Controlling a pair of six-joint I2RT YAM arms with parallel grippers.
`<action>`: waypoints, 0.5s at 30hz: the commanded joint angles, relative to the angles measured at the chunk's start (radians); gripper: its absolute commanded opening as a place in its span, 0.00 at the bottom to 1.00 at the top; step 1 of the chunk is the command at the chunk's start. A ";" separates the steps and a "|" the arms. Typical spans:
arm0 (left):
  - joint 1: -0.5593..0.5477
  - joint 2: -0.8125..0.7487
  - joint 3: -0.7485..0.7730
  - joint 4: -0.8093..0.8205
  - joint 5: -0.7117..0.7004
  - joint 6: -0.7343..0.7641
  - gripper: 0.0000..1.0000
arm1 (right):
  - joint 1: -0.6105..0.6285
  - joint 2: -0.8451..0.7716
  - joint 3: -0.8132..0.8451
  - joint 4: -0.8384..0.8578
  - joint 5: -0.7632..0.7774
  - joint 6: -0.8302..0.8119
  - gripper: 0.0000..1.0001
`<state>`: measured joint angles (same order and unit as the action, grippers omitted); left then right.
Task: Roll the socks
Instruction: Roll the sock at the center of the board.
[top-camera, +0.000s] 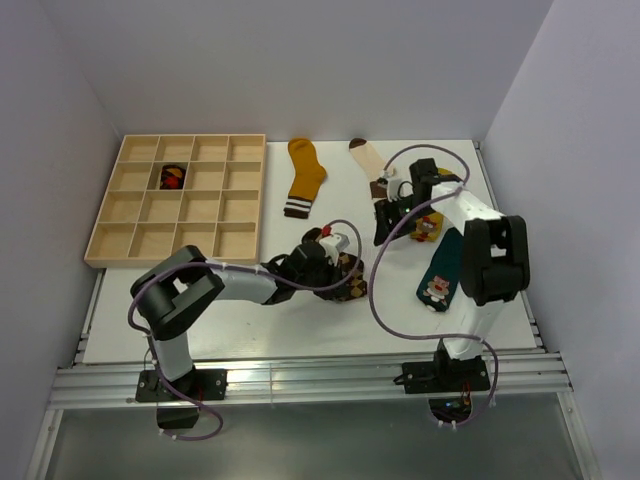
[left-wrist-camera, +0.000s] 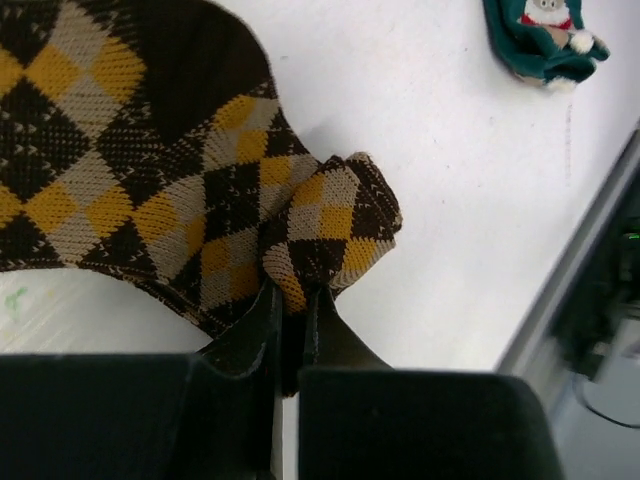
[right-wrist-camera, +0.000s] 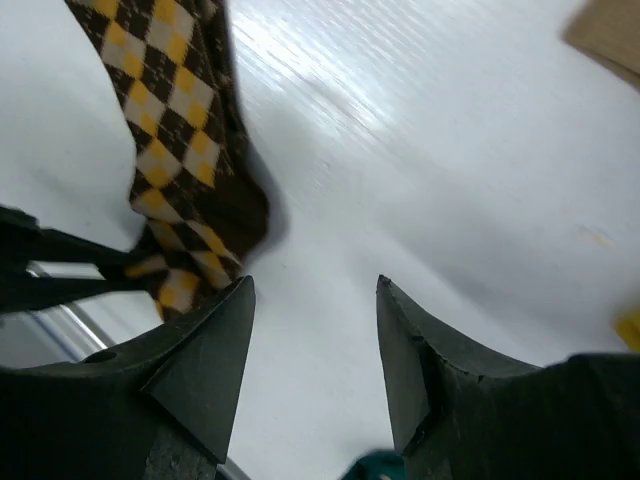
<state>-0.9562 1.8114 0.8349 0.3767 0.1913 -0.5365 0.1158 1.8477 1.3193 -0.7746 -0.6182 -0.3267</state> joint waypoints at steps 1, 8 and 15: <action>0.054 0.029 0.032 -0.228 0.180 -0.106 0.00 | -0.011 -0.132 -0.081 0.116 0.006 -0.056 0.59; 0.149 0.124 0.052 -0.223 0.485 -0.253 0.00 | 0.005 -0.438 -0.333 0.187 -0.058 -0.308 0.61; 0.194 0.226 0.133 -0.275 0.612 -0.333 0.00 | 0.171 -0.689 -0.587 0.305 -0.018 -0.561 0.71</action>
<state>-0.7658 1.9762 0.9516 0.2584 0.7399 -0.8364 0.2249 1.2331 0.8135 -0.5652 -0.6392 -0.7185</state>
